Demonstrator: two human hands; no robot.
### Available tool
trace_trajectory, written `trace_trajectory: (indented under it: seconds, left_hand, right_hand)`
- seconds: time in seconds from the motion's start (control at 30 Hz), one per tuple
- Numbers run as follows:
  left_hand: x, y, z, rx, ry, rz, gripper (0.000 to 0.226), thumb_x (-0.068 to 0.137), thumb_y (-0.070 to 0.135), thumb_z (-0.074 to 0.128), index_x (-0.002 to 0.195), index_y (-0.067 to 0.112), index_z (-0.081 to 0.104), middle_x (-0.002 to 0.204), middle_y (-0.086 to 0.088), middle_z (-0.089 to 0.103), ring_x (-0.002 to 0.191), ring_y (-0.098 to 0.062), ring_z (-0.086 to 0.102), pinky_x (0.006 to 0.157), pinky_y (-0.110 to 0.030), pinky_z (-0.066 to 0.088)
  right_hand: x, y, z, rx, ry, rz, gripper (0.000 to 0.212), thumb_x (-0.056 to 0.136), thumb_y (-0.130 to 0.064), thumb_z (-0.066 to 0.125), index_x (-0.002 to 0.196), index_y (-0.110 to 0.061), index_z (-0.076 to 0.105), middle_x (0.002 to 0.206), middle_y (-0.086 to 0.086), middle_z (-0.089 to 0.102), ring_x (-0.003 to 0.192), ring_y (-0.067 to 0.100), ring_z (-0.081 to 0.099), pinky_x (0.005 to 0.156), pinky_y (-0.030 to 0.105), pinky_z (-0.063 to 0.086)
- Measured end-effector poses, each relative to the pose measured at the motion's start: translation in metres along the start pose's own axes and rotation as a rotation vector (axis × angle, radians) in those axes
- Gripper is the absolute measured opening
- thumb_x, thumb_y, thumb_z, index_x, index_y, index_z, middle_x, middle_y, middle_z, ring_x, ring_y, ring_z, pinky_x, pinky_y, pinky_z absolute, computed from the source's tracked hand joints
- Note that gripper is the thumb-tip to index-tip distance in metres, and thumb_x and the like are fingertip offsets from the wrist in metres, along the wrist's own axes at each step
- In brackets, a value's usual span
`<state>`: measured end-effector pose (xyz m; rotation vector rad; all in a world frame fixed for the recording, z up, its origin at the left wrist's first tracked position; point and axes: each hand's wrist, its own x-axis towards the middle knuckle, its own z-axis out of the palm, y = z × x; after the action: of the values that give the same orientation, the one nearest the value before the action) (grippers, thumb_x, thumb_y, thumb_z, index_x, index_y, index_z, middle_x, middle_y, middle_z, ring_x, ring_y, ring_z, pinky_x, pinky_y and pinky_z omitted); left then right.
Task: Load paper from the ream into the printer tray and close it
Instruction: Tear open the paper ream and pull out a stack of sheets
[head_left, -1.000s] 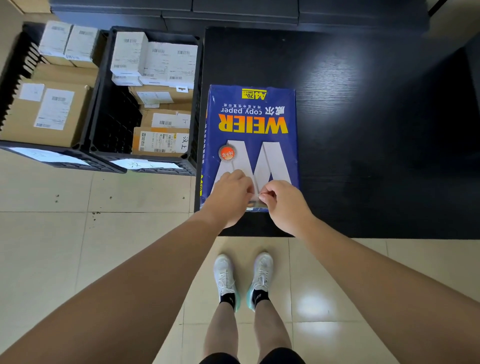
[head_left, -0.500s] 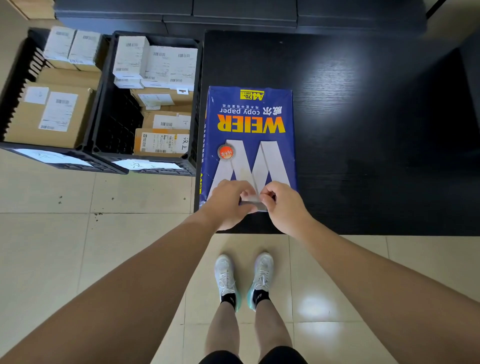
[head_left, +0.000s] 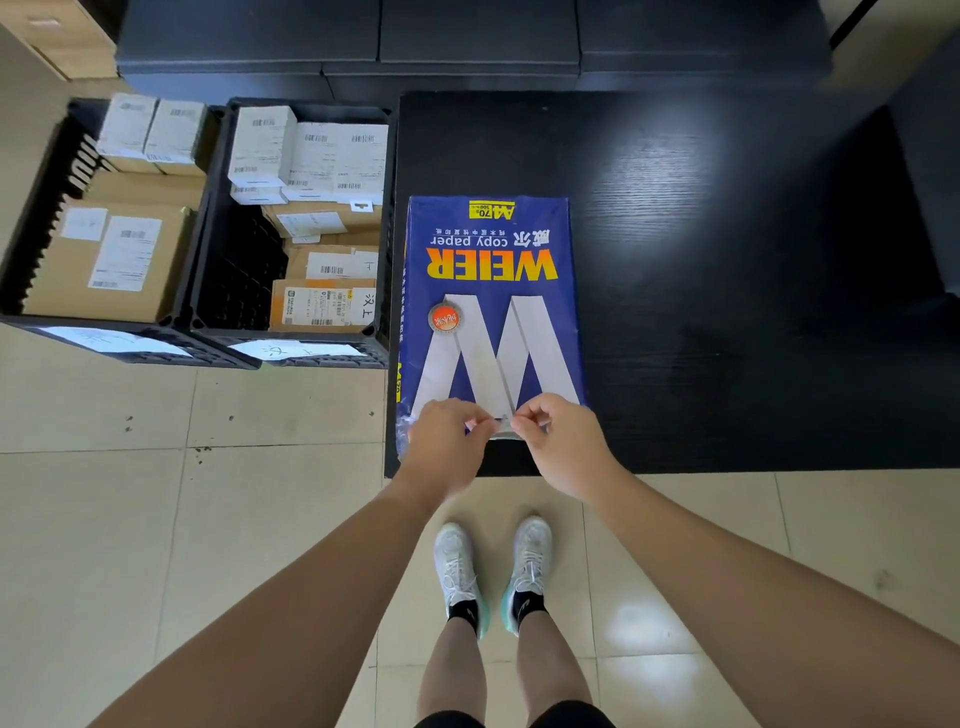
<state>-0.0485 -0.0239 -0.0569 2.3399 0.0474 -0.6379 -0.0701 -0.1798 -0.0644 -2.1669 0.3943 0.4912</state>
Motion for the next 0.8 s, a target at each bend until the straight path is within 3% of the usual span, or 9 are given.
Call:
trace_trajectory:
  seconds: [0.1, 0.27, 0.4, 0.6, 0.73, 0.8]
  left_hand:
    - [-0.005, 0.000, 0.003, -0.031, -0.015, -0.041, 0.022, 0.097, 0.023, 0.058, 0.099, 0.011, 0.077, 0.100, -0.006, 0.074, 0.095, -0.023, 0.064, 0.085, -0.035, 0.052]
    - [-0.015, -0.010, 0.012, -0.085, -0.041, -0.089, 0.019, 0.097, 0.021, 0.059, 0.101, 0.010, 0.074, 0.100, -0.004, 0.074, 0.094, -0.020, 0.065, 0.081, -0.028, 0.047]
    - [-0.018, -0.017, 0.021, -0.123, -0.009, -0.137, 0.007, 0.093, 0.022, 0.064, 0.093, 0.015, 0.065, 0.090, 0.005, 0.067, 0.086, -0.012, 0.060, 0.077, -0.022, 0.041]
    - [-0.016, -0.022, 0.032, -0.103, 0.034, -0.213, 0.010, 0.086, 0.017, 0.070, 0.089, 0.012, 0.063, 0.081, 0.004, 0.065, 0.078, -0.015, 0.059, 0.071, -0.020, 0.036]
    - [-0.014, -0.021, 0.037, -0.070, 0.075, -0.196, 0.018, 0.083, 0.011, 0.069, 0.082, 0.015, 0.052, 0.076, 0.002, 0.058, 0.076, -0.022, 0.055, 0.067, -0.028, 0.038]
    - [-0.013, -0.021, 0.038, -0.037, 0.076, -0.185, 0.022, 0.083, 0.011, 0.069, 0.080, 0.017, 0.048, 0.077, 0.001, 0.057, 0.077, -0.026, 0.056, 0.064, -0.031, 0.038]
  right_hand:
    - [-0.007, 0.003, 0.004, 0.018, 0.010, 0.015, 0.006, 0.095, -0.024, 0.060, 0.089, -0.023, 0.062, 0.087, -0.006, 0.066, 0.081, 0.010, 0.060, 0.066, 0.006, 0.038]
    - [-0.018, 0.014, 0.013, 0.019, -0.015, 0.050, 0.010, 0.092, -0.022, 0.063, 0.092, -0.014, 0.070, 0.090, 0.000, 0.072, 0.084, 0.014, 0.064, 0.076, 0.020, 0.044]
    - [-0.021, 0.020, 0.020, -0.017, 0.015, 0.075, 0.013, 0.090, -0.024, 0.066, 0.092, -0.012, 0.071, 0.090, 0.000, 0.073, 0.084, 0.015, 0.066, 0.068, 0.016, 0.041]
    - [-0.022, 0.024, 0.031, -0.071, 0.077, 0.138, 0.011, 0.084, -0.022, 0.069, 0.084, -0.013, 0.075, 0.083, 0.000, 0.076, 0.080, 0.016, 0.068, 0.070, 0.019, 0.043]
    - [-0.021, 0.023, 0.038, -0.075, 0.121, 0.195, 0.002, 0.080, -0.021, 0.071, 0.079, -0.019, 0.071, 0.075, -0.006, 0.068, 0.074, 0.013, 0.063, 0.068, 0.023, 0.046]
    - [-0.020, 0.023, 0.040, -0.059, 0.141, 0.210, 0.008, 0.077, -0.020, 0.073, 0.077, -0.023, 0.066, 0.073, -0.009, 0.064, 0.073, 0.013, 0.062, 0.068, 0.024, 0.047]
